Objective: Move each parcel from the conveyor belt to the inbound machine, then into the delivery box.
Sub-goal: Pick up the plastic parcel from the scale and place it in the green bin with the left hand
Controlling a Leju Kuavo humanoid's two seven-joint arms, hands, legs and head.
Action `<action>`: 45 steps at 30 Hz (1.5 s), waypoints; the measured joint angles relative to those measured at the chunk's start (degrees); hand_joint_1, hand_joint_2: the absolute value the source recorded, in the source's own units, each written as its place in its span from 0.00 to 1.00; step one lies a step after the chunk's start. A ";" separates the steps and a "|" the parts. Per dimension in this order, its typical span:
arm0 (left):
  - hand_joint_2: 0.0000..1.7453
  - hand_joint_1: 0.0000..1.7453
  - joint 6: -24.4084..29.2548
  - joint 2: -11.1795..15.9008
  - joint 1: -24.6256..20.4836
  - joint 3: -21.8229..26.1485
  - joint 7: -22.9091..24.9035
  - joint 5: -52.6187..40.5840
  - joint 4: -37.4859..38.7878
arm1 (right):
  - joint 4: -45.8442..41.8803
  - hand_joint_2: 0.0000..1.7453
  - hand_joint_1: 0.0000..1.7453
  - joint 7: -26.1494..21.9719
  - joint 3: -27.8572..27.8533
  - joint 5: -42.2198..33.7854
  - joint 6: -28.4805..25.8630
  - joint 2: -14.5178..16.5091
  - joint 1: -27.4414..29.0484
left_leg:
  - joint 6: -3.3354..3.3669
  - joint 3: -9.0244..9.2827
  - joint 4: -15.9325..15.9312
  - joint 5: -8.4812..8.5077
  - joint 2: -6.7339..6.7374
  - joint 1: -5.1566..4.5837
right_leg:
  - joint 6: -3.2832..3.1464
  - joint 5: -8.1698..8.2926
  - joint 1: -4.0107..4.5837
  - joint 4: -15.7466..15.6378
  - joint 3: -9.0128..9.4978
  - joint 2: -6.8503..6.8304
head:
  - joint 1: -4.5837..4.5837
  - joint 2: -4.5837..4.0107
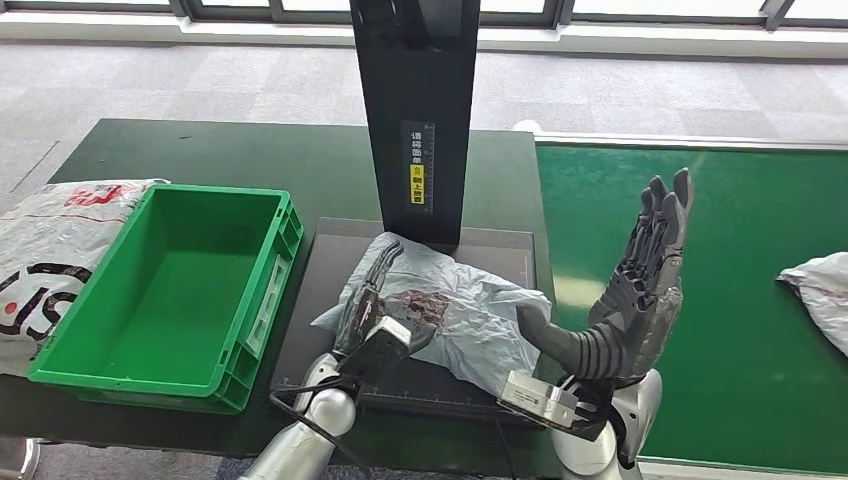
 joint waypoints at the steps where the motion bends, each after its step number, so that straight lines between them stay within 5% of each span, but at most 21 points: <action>1: 1.00 0.00 0.01 -0.01 -0.19 0.00 0.04 -0.05 0.39 | 0.00 1.00 0.00 0.00 0.00 0.00 0.00 0.00 0.00 | 0.00 -0.01 0.00 0.00 0.00 0.00 | 0.00 0.00 0.00 0.00 0.00 0.00 | 0.00 0.00; 23: 1.00 0.00 -2.79 0.14 -6.57 -3.87 14.97 -16.27 14.45 | 0.00 1.00 0.00 0.01 0.40 -1.19 0.00 0.00 -0.22 | 0.01 -0.45 0.00 -0.01 -0.04 0.00 | 0.01 -0.01 -0.01 -0.02 0.08 -0.05 | 0.00 0.00; 27: 1.00 0.99 -3.28 0.19 -7.41 -4.50 15.73 -17.37 15.93 | 0.01 1.00 0.00 0.08 0.43 -1.26 0.01 0.00 -0.23 | 0.01 -0.42 0.00 -0.01 -0.10 -0.01 | 0.01 -0.01 -0.01 -0.02 0.13 -0.10 | 0.00 0.00; 45: 1.00 1.00 -2.20 1.03 -9.75 -4.72 15.75 -19.59 17.63 | 0.02 1.00 0.00 0.09 0.43 -2.08 0.00 0.00 -0.23 | 0.01 -0.32 0.00 0.00 -0.24 0.00 | 0.01 -0.01 -0.01 -0.02 0.29 -0.26 | 0.00 0.00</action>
